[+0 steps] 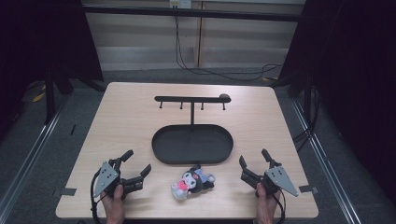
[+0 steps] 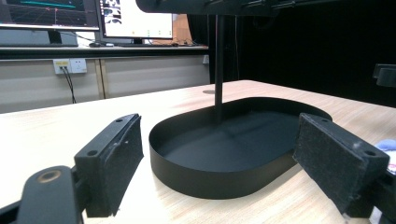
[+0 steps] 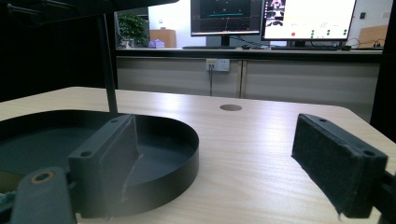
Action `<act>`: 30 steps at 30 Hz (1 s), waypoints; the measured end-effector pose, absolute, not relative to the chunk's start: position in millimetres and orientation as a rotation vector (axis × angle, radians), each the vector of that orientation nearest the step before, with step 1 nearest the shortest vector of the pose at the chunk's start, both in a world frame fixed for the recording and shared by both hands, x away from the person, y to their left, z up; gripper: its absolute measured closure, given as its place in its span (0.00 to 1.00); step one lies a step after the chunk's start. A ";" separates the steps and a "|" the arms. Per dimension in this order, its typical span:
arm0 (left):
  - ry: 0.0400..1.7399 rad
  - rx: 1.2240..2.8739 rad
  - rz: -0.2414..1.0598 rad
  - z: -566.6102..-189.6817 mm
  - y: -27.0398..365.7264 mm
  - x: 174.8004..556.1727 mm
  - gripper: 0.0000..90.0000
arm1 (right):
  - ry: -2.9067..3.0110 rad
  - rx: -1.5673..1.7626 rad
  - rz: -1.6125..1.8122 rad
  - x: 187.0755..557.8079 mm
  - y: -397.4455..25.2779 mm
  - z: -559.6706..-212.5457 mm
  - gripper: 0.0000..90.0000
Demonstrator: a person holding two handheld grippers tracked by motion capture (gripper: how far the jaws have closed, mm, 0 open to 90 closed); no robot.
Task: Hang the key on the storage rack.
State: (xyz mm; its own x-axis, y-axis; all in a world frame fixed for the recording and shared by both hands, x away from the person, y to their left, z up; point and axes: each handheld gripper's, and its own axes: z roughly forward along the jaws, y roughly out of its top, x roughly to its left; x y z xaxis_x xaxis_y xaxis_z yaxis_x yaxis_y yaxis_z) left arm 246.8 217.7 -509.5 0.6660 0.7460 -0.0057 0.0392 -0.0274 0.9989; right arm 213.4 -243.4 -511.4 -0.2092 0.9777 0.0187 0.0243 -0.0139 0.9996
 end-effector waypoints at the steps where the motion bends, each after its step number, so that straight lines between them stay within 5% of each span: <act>1: 0.681 1.509 0.640 -509.5 217.9 247.1 0.17 | 1.372 1.133 1.361 213.5 -243.1 -511.3 0.15; 16: 0.681 1.513 0.643 -509.3 217.8 246.6 0.17 | 1.509 1.134 1.227 220.0 -230.7 -507.4 0.15; 30: 0.679 1.515 0.646 -509.2 218.0 246.9 0.17 | 1.730 1.103 1.351 227.7 -229.6 -472.3 0.40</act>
